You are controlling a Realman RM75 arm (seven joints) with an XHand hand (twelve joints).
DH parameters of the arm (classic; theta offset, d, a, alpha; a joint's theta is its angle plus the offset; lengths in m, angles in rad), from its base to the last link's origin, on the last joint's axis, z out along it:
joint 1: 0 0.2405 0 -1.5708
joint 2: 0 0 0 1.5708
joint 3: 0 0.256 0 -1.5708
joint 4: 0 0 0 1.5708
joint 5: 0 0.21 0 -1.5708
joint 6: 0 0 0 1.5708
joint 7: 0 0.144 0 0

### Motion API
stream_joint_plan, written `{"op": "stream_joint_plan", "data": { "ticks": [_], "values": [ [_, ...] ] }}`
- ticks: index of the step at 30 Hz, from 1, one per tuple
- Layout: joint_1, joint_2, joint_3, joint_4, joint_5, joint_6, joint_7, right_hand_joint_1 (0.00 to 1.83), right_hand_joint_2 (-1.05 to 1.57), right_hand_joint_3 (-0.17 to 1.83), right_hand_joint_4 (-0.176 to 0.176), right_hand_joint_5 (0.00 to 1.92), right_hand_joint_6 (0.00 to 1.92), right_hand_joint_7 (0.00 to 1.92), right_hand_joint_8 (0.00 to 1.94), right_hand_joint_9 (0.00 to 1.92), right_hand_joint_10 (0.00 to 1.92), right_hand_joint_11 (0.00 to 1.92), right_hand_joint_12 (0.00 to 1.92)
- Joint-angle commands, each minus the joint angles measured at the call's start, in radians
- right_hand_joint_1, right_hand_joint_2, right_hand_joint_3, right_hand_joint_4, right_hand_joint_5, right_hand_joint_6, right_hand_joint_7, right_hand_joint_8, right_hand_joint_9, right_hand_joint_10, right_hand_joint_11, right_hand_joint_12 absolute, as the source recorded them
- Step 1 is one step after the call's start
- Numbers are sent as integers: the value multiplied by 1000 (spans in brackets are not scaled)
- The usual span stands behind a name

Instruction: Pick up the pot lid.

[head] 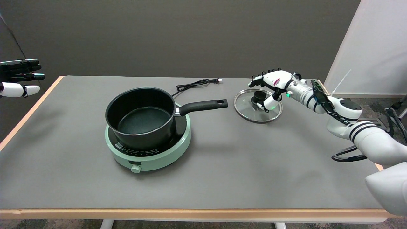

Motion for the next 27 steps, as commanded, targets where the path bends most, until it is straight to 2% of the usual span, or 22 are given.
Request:
{"op": "stream_joint_plan", "data": {
  "ticks": [1, 4, 6, 8, 10, 11, 12, 14, 16, 18, 27],
  "values": [
    [13, 1, -18, -47, -43, -18, 23, 901, 507, 974, 99, 536, 234, 553, 183, 590, 426, 444, 1120],
    [16, 3, -18, -47, -43, -18, 23, 899, 512, 970, 101, 549, 244, 554, 182, 594, 427, 442, 1117],
    [19, 3, -18, -50, -43, -18, 23, 831, 543, 993, 111, 547, 272, 563, 181, 587, 462, 459, 1083],
    [20, 3, -18, -52, -43, -18, 23, 898, 521, 964, 105, 568, 263, 576, 181, 607, 437, 439, 1110],
    [24, 3, -18, -55, -43, -18, 23, 844, 542, 980, 113, 566, 289, 587, 183, 604, 470, 449, 1082],
    [24, 3, -18, -55, -43, -18, 23, 889, 533, 960, 112, 579, 281, 594, 185, 619, 454, 441, 1103],
    [27, 3, -18, -57, -43, -18, 23, 834, 560, 985, 113, 572, 308, 606, 182, 615, 486, 454, 1075],
    [30, 4, -18, -57, -43, -18, 23, 888, 550, 934, 113, 601, 292, 613, 206, 644, 454, 437, 1104],
    [33, 4, -19, -58, -43, -18, 23, 828, 563, 970, 112, 601, 356, 644, 194, 639, 517, 455, 1081],
    [34, 4, -19, -59, -43, -18, 23, 891, 560, 925, 111, 631, 343, 656, 207, 664, 491, 445, 1116],
    [35, 4, -23, -64, -43, -18, 23, 902, 586, 904, 118, 659, 397, 725, 234, 714, 553, 464, 1149]
  ]
}}
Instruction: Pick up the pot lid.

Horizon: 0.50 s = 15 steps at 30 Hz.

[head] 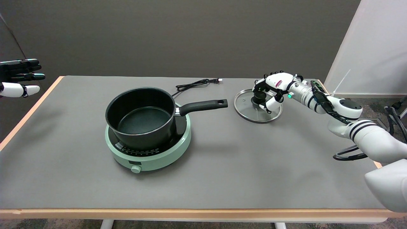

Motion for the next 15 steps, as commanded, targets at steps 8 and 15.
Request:
{"op": "stream_joint_plan", "data": {
  "ticks": [8, 15],
  "values": [
    [11, 2, -15, -19, -5, 5, 3, 900, 658, 846, 111, 707, 521, 848, 338, 785, 664, 505, 1200],
    [10, 0, -17, -22, -4, 8, 3, 888, 704, 791, 121, 730, 574, 885, 394, 813, 712, 536, 1202]
  ]
}}
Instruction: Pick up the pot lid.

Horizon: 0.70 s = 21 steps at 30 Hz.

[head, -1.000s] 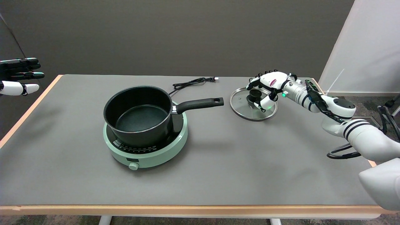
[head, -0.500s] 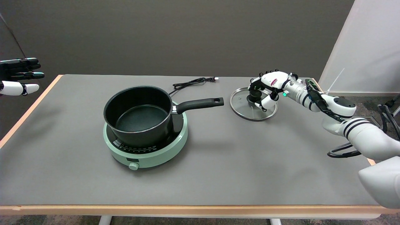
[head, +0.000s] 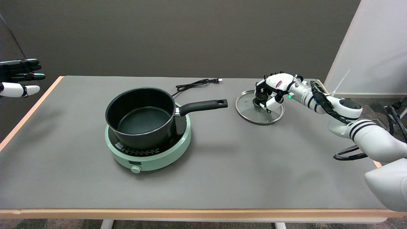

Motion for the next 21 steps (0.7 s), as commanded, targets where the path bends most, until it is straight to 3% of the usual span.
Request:
{"op": "stream_joint_plan", "data": {
  "ticks": [1, 11, 12, 13, 19, 20, 21],
  "values": [
    [3, -2, -7, -10, 0, 10, 1, 888, 705, 791, 121, 730, 576, 887, 398, 814, 719, 537, 1204],
    [4, -1, -7, -7, 1, 16, 1, 880, 725, 781, 141, 743, 668, 914, 438, 829, 758, 532, 1216],
    [4, -1, -7, -9, 4, 25, 1, 891, 824, 646, 157, 755, 869, 925, 466, 835, 775, 531, 1230],
    [4, -1, -7, -10, 4, 28, 1, 928, 1090, 263, 176, 777, 1309, 930, 518, 837, 811, 522, 1262],
    [4, -1, -7, -10, 4, 48, 1, 943, 1061, 294, 176, 804, 1284, 966, 692, 836, 1046, 381, 1452],
    [3, 1, -7, -10, 4, 48, 1, 1124, 1061, 240, 29, 779, 1308, 1000, 901, 840, 1110, 370, 1492],
    [1, 1, -6, -10, 4, 50, 1, 1205, 1075, 189, -37, 767, 1305, 1006, 1022, 842, 1156, 358, 1506]
  ]
}}
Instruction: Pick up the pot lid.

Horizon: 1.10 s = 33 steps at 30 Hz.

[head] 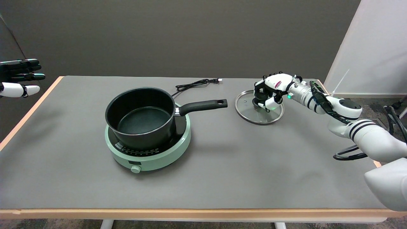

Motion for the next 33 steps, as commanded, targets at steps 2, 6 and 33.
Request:
{"op": "stream_joint_plan", "data": {
  "ticks": [2, 6, 33],
  "values": [
    [-3, 1, 4, -3, 4, 43, 0, 1204, 1084, 182, -45, 771, 1252, 982, 1122, 842, 1258, 346, 1533],
    [-5, 1, 4, -3, 4, 43, 0, 1204, 1101, 180, -70, 754, 1233, 945, 1231, 836, 1389, 360, 1566],
    [-30, -7, 43, 62, 184, 99, 0, 1194, 1204, 62, -116, 648, 1345, 881, 1350, 757, 1673, 111, 1863]
  ]
}}
